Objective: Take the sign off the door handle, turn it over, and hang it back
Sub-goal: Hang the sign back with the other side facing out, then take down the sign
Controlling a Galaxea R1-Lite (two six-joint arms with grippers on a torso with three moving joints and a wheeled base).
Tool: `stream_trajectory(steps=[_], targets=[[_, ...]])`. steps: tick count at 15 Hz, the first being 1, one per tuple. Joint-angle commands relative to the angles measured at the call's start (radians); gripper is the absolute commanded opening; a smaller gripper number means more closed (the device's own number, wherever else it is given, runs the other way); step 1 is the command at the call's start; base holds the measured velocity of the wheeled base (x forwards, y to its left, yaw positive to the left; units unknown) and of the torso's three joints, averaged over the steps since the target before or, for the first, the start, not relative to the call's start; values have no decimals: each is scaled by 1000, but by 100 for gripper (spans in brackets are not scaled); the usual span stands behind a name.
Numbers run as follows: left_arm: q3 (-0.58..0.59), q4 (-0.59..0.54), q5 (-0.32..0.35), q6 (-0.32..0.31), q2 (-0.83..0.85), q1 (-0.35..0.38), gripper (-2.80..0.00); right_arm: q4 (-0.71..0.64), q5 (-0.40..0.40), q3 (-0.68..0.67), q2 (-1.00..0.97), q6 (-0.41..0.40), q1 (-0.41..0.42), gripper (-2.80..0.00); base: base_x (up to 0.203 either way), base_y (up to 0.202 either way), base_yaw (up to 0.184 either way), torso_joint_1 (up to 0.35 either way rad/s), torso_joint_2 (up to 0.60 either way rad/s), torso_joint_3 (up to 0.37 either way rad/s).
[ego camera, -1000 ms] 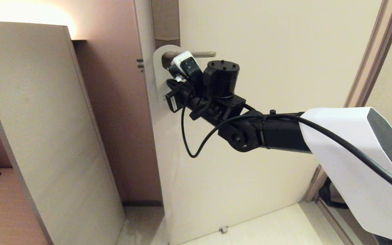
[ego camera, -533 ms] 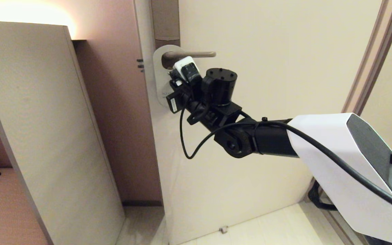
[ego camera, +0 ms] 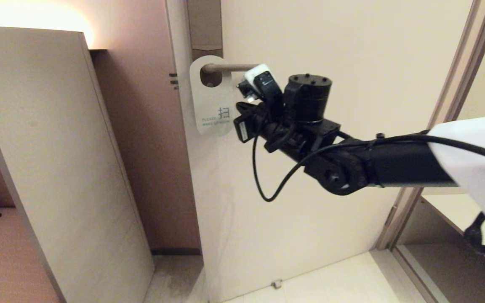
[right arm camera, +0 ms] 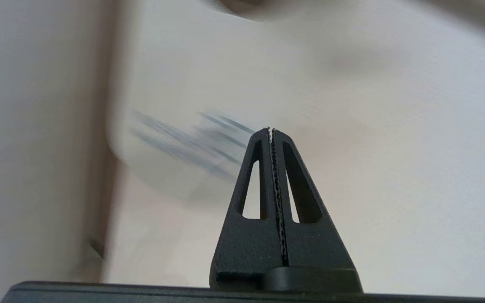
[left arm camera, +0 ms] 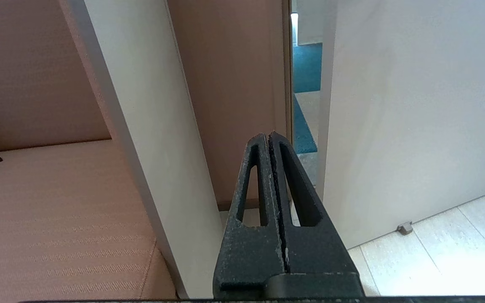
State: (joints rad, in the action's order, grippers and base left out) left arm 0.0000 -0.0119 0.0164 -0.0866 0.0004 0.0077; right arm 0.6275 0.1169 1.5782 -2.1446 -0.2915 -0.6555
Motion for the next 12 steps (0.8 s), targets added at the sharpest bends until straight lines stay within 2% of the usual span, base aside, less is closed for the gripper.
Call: stream_trajectory(steps=[1,3,6,10,12], targets=[[0,0,-1,-1,0,1,-280,-32,5,-116,188,-4,70,-280,0,0,0,0,0,0],[0,0,-1,-1,1,2,-280,-95,8,-223,323,-6,177,-280,0,0,0,0,0,0],[0,0,-1,-1,1,0,-280,-163,9,-401,499,-9,382,-280,0,0,0,0,0,0],[-1,0,0,-1,1,2,-280,-179,7,-590,688,-9,618,-280,0,0,0,0,0,0],[0,0,-1,-1,0,0,-280,-179,4,-698,796,-4,694,-280,0,0,0,0,0,0]])
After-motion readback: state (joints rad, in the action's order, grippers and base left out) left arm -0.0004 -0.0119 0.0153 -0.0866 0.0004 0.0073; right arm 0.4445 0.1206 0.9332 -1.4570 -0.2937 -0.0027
